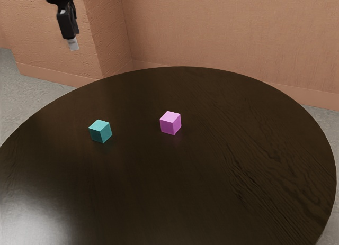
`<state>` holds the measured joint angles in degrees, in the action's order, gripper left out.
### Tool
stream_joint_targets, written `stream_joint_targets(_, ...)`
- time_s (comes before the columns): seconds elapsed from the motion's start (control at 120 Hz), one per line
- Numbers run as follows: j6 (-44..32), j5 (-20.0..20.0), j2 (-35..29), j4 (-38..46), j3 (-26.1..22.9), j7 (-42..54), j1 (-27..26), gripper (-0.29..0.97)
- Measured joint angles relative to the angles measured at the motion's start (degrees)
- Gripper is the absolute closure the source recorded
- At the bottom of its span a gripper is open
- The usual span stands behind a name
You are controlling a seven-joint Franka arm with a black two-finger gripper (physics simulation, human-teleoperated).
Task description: Pick up the blue block with one arm, and put the blue block on the pink block with one arm
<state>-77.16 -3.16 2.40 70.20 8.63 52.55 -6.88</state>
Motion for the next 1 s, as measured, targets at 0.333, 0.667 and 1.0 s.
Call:
stream_joint_targets(0.333,-2.55,-1.23,-1.95,15.89,-0.72,0.63,2.12,0.0)
stream_joint_targets(0.667,-19.95,-3.73,-0.49,29.02,-0.73,17.54,13.53,0.0)
stream_joint_targets(1.0,-31.5,3.27,9.16,28.7,-0.7,39.46,17.97,0.0)
